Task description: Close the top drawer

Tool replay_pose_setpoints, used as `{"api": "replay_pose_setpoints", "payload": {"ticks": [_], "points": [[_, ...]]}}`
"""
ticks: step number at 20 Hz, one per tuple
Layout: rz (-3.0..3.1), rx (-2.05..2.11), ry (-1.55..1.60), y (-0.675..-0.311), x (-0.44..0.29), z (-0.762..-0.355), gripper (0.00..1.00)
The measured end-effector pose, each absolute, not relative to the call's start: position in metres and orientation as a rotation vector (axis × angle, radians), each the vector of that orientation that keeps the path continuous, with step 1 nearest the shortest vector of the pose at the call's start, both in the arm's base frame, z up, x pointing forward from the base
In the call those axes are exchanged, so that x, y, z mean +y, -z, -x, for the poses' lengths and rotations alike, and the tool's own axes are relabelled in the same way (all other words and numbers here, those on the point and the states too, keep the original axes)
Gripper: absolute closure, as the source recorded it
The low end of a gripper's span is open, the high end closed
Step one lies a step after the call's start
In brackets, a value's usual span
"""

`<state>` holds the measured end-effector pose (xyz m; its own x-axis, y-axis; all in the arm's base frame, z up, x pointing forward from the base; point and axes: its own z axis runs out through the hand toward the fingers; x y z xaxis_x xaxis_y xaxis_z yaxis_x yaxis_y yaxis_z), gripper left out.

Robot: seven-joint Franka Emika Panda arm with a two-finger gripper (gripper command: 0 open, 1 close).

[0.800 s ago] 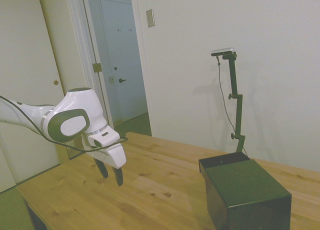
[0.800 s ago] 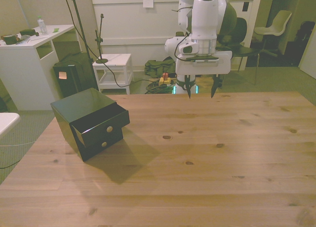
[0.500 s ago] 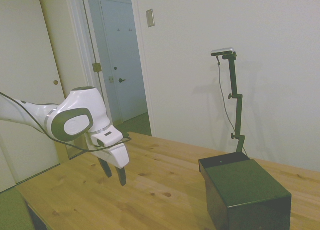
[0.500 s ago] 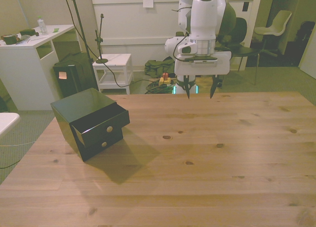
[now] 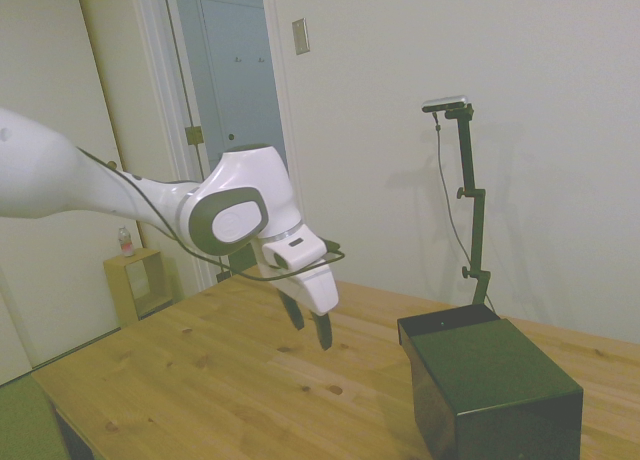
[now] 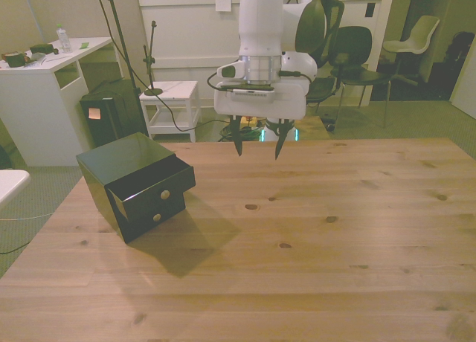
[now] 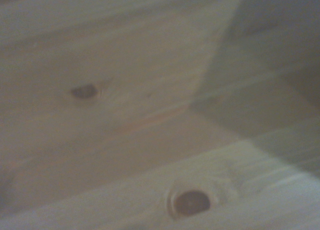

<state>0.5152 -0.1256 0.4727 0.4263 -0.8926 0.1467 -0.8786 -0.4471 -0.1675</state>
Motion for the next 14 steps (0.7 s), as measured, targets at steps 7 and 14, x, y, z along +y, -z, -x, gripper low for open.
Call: {"api": "replay_pose_setpoints", "payload": {"ticks": [7,14], "points": [[2.554,1.674,0.426,-0.483,-0.144,-0.595,0.0],[2.508,1.722,0.499,-0.483,-0.152,-0.648,0.0]]}}
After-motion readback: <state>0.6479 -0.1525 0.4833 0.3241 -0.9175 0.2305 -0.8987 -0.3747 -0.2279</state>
